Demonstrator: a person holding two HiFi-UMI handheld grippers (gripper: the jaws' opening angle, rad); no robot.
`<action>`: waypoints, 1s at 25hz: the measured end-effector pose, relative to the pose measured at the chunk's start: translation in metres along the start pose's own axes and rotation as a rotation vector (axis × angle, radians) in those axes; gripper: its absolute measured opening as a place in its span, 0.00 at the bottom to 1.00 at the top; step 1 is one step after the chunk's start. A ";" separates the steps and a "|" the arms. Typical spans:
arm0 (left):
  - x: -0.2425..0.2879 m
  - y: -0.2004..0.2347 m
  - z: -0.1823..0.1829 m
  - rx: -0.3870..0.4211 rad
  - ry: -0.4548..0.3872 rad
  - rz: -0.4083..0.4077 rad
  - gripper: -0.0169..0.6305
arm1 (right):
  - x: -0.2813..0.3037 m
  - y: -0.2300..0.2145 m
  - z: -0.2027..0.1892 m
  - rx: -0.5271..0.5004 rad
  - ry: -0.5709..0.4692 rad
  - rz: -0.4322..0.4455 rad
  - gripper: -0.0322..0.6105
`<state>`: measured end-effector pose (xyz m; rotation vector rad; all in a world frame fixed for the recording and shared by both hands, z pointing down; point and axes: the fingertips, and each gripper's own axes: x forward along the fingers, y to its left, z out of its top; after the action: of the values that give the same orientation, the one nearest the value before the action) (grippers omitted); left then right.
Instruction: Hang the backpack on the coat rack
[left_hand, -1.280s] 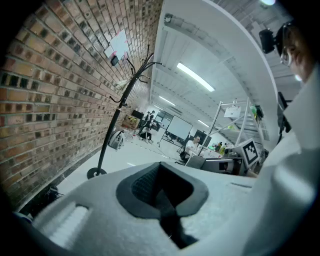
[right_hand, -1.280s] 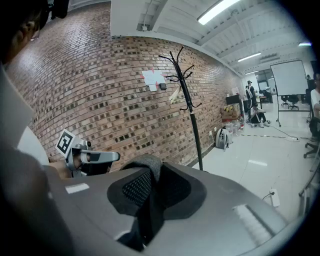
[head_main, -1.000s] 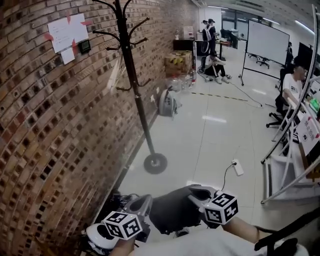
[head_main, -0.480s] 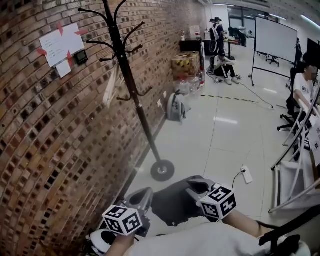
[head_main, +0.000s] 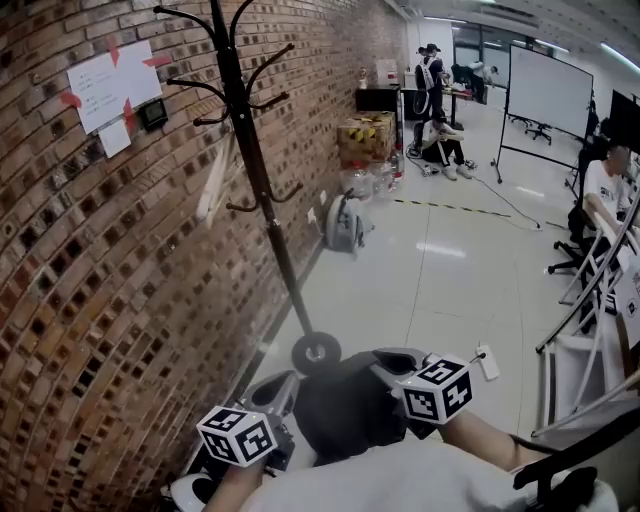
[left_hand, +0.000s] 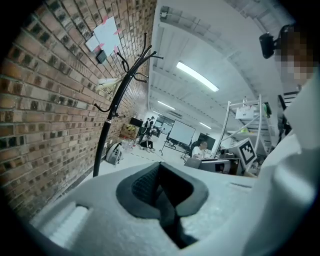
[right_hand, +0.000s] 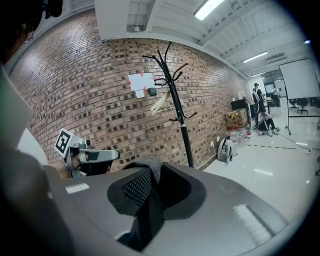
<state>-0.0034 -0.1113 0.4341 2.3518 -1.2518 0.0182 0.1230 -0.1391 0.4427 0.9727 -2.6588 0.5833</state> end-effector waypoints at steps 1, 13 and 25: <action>0.007 0.008 0.004 -0.004 0.001 -0.006 0.03 | 0.008 -0.004 0.003 0.001 0.004 -0.002 0.13; 0.085 0.141 0.075 -0.046 0.032 -0.042 0.03 | 0.139 -0.060 0.073 0.011 0.026 -0.063 0.13; 0.131 0.230 0.127 -0.024 0.050 -0.090 0.03 | 0.245 -0.104 0.168 -0.035 -0.038 -0.106 0.13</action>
<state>-0.1336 -0.3740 0.4428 2.3697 -1.1149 0.0321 -0.0067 -0.4241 0.4121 1.1170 -2.6213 0.4983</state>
